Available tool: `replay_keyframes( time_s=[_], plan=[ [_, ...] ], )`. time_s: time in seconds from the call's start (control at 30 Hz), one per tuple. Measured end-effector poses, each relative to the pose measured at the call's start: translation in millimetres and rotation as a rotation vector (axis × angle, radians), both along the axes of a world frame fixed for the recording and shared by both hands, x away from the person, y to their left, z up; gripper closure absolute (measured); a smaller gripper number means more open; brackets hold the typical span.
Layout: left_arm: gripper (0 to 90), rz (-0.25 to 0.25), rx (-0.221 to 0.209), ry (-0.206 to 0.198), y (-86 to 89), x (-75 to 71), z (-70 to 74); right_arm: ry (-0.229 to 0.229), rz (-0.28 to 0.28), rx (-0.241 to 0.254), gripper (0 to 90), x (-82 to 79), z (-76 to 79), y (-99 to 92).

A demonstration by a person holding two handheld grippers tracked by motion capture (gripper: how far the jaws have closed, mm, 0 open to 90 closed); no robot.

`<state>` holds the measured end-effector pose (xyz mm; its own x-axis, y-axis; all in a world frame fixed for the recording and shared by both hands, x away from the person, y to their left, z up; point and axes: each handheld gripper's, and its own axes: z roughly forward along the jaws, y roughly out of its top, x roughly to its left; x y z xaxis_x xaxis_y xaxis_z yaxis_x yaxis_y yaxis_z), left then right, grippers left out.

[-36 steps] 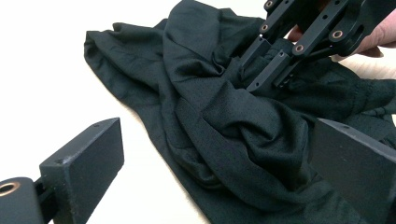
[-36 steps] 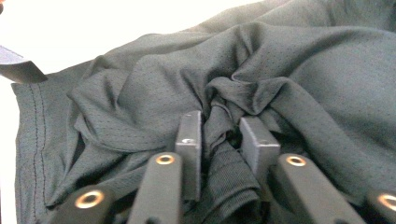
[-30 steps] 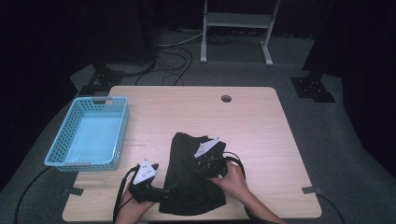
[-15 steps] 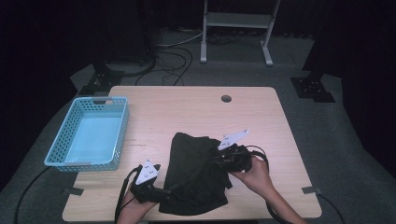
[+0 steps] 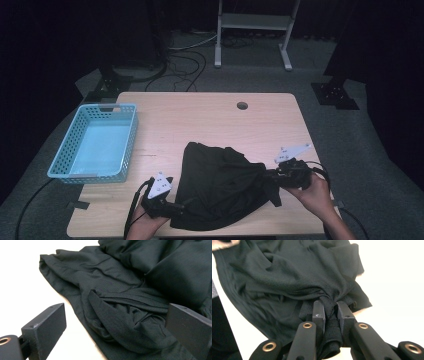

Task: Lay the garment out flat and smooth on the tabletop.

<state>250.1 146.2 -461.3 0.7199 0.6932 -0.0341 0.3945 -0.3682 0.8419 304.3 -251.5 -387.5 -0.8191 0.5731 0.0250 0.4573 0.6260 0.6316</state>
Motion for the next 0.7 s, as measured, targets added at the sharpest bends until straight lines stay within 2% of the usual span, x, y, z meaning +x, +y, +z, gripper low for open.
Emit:
replay_keyframes(
  time_s=[0.13, 0.27, 0.43, 0.53, 0.6, 0.67, 0.7],
  plan=[
    [2.7, -0.001, 0.004, 0.000, 0.1, -0.2, 0.3, 0.028, -0.042, -0.004, 79.9, -5.4, -16.3, -23.4],
    [2.7, -0.003, 0.007, -0.002, -0.6, -0.6, -0.2, 0.057, -0.090, -0.034, 79.8, -12.8, -41.1, -44.8],
    [3.7, -0.024, 0.023, 0.003, -6.8, 0.2, -0.9, 0.097, -0.105, -0.019, 78.1, -21.0, -65.8, -55.8],
    [4.3, -0.039, 0.027, -0.003, -13.8, 2.4, 2.5, 0.110, -0.090, 0.006, 69.1, -23.1, -67.9, -56.9],
    [4.6, -0.056, 0.037, -0.006, -19.3, 5.2, 4.4, 0.104, -0.074, 0.016, 56.1, -23.3, -63.7, -57.7],
    [4.9, -0.070, 0.048, -0.004, -25.8, 8.7, 4.6, 0.110, -0.058, 0.032, 49.0, -22.9, -57.0, -59.1],
    [5.3, -0.081, 0.056, 0.000, -29.5, 11.1, 4.2, 0.099, -0.051, 0.036, 47.4, -24.1, -52.9, -59.7]
  ],
)
